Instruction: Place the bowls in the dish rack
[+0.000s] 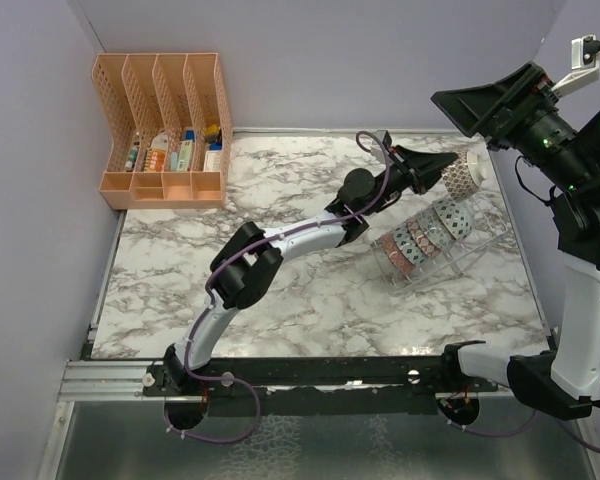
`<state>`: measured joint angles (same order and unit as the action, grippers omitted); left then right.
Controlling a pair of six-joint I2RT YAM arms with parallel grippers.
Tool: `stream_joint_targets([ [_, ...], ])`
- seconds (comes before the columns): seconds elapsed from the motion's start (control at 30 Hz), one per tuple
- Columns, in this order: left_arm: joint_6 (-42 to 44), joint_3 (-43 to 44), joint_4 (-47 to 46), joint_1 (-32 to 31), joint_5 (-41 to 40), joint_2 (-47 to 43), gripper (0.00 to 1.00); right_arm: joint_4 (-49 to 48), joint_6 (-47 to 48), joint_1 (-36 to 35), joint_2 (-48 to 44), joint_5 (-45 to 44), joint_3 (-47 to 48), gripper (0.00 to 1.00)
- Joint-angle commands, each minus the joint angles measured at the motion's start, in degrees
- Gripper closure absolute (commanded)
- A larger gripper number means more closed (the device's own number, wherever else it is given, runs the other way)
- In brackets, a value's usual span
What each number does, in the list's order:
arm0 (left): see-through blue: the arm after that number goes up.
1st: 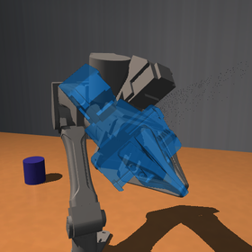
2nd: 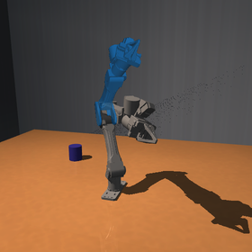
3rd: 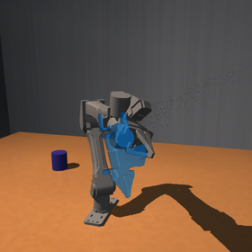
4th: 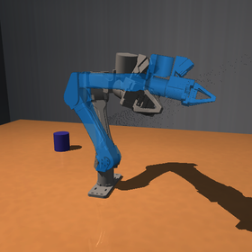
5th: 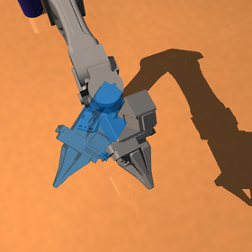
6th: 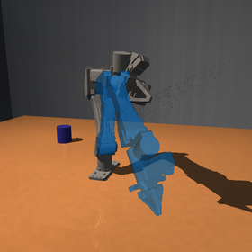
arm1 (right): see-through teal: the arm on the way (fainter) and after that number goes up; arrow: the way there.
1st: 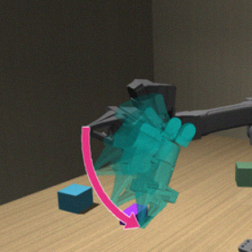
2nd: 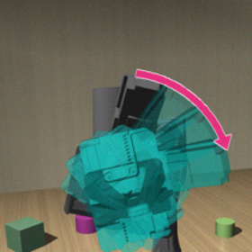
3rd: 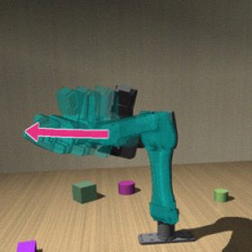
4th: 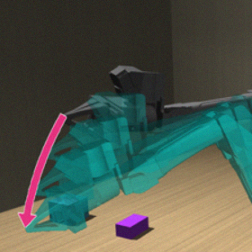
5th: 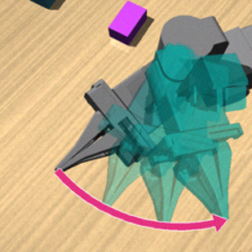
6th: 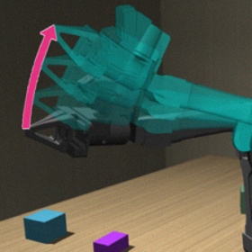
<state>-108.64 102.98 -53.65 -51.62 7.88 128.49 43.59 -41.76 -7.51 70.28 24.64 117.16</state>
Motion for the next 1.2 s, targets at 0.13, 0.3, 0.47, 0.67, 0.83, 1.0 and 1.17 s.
stream_joint_targets([
  [0.13, -7.2, 2.3, -5.0, -3.1, -7.2, -0.1, 1.00, 3.4, 0.6, -0.2, -0.5, -1.2, 0.0, 0.00],
  [0.3, -8.4, 3.1, -3.6, -4.0, -9.2, 1.3, 1.00, 4.5, 1.3, -0.2, -0.7, -1.3, -0.3, 0.01],
  [0.47, -10.5, 4.8, -2.0, -5.0, -10.1, 3.0, 1.00, 6.2, 2.6, -0.2, -0.8, -2.8, 0.5, 0.01],
  [0.67, -10.8, 2.9, 1.9, -5.0, -9.8, 2.0, 1.00, 7.1, 3.1, -0.2, -1.0, -2.6, 0.4, 0.01],
  [0.83, -12.3, 3.3, 2.9, -5.4, -9.6, 3.1, 1.00, 7.1, 3.3, -0.2, -1.6, -2.6, -0.9, 0.01],
  [1.0, -14.3, 3.8, 2.7, -6.3, -10.1, 5.0, 1.00, 7.7, 3.9, -0.2, -1.7, -2.4, -1.1, 0.01],
  [1.17, -15.1, 3.6, 3.5, -7.0, -10.6, 5.6, 1.00, 8.2, 4.2, -0.2, -2.0, -2.2, -1.5, 0.01],
])
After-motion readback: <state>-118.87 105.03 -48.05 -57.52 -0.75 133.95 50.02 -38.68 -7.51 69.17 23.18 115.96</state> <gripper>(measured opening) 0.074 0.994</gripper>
